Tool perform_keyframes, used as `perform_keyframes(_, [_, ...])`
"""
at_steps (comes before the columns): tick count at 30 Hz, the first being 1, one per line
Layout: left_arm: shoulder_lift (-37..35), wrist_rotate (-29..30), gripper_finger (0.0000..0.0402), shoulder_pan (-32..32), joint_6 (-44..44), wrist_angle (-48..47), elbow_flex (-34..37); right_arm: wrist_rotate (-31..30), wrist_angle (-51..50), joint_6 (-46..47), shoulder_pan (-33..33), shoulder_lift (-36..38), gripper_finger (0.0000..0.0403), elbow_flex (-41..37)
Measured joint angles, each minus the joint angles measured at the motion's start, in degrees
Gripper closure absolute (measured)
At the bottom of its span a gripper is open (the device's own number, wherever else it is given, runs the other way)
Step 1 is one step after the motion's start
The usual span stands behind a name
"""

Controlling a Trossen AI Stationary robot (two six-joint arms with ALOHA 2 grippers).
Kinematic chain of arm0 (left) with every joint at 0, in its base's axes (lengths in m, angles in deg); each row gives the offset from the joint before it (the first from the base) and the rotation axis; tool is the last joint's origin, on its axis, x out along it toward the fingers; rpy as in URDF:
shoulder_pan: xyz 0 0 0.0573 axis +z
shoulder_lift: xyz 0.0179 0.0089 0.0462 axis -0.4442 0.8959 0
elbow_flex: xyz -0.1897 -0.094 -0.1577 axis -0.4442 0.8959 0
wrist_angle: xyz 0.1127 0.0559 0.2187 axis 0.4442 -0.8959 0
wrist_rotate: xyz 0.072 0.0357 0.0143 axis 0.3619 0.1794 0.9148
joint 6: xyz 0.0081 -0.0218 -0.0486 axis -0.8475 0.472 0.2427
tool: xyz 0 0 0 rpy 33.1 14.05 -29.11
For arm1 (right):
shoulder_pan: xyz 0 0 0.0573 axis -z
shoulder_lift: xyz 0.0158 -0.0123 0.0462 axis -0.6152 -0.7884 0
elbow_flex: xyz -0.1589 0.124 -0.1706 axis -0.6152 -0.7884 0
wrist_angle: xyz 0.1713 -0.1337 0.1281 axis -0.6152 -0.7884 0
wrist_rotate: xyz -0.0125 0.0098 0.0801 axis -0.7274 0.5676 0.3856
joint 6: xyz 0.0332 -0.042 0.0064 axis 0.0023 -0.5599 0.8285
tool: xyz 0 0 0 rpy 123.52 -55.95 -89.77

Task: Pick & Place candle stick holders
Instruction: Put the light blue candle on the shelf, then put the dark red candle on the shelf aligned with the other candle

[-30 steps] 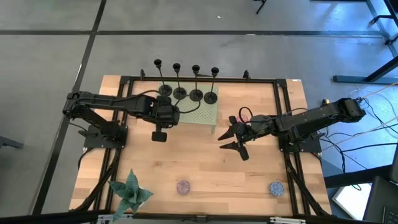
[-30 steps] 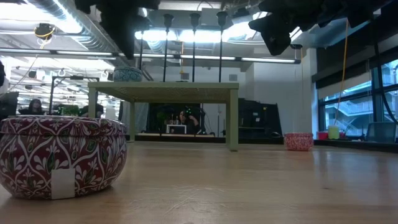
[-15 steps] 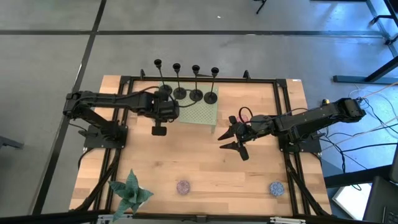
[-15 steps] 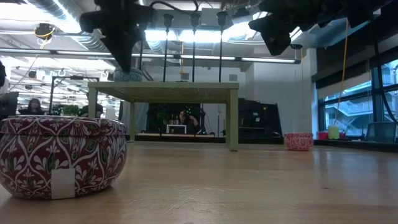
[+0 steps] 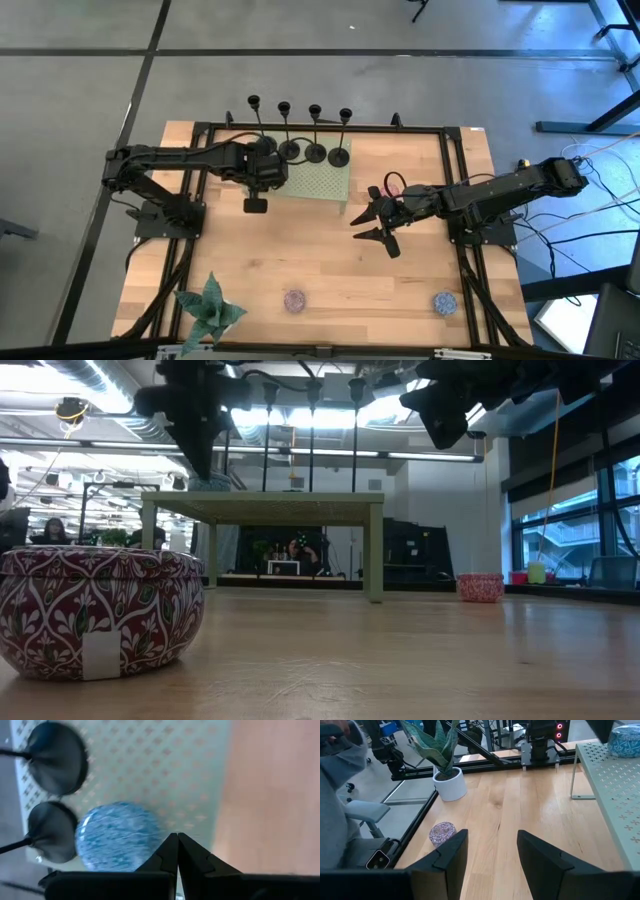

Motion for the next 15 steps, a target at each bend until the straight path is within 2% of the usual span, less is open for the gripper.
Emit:
perform_keyframes(5, [-0.66,-0.69,0.0400,-3.21,1.33,-0.86,-2.52,-0.40,0.00,-0.51,-0.02,0.00,0.0228,0.00])
perform_keyframes(9, [-3.20,-0.56,0.0397,-6.94,3.14,-2.16,-4.84,-3.29,0.21,-2.67,0.00,0.00,0.0228,0.00])
perform_keyframes(12, [-7.56,0.89,0.0397,-10.78,6.47,-3.29,-5.47,-4.94,0.48,-2.84,0.01,0.00,0.0228,0.00])
perform_keyframes(15, [-13.59,3.43,0.0400,-14.87,10.97,-0.38,-4.05,-5.08,0.46,-2.84,0.01,0.00,0.0228,0.00])
